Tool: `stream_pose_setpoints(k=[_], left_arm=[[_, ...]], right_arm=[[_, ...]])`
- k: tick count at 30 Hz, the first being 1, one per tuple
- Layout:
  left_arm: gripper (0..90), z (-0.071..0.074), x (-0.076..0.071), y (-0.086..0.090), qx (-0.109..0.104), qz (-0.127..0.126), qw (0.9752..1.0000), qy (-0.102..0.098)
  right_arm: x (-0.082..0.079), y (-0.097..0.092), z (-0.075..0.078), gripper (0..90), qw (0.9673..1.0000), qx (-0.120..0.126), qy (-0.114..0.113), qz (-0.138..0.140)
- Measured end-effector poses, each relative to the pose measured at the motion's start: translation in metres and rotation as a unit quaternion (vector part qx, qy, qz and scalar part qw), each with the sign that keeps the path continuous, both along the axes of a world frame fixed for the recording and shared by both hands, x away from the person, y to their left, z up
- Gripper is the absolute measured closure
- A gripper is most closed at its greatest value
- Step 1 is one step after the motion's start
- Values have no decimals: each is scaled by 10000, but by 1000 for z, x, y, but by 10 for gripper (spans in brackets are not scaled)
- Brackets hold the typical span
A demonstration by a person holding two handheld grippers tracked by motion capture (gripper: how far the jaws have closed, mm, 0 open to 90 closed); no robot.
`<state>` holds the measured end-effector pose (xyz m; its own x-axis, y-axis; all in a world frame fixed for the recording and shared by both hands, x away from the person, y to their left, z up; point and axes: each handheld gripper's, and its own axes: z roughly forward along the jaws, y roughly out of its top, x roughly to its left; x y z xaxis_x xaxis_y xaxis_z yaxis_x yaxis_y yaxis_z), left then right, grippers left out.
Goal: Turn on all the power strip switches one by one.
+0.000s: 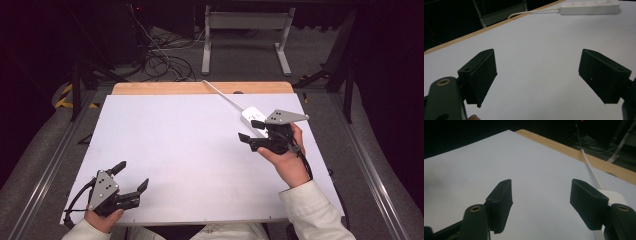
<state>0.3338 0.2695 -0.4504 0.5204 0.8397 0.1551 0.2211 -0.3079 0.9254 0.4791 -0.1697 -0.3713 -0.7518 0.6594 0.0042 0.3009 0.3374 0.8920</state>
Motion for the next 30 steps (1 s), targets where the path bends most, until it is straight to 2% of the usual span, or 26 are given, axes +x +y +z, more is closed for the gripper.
stream_pose_setpoints(k=[8,15,18,24,30], left_arm=[[152,0,0,0,9,16,10000,-6],[153,0,0,0,13,12,10000,-4],[152,0,0,0,17,5,10000,-3],[152,0,0,0,7,7,10000,-5],[152,0,0,0,16,-46,10000,5]], right_arm=[[-24,-1,-19,283,9993,180,-5,332],[-36,-5,-37,270,9981,276,-51,555],[-40,-5,-44,269,9977,280,-80,605],[-45,-5,-63,258,9972,339,19,668],[-50,-6,-79,263,9980,325,127,525]])
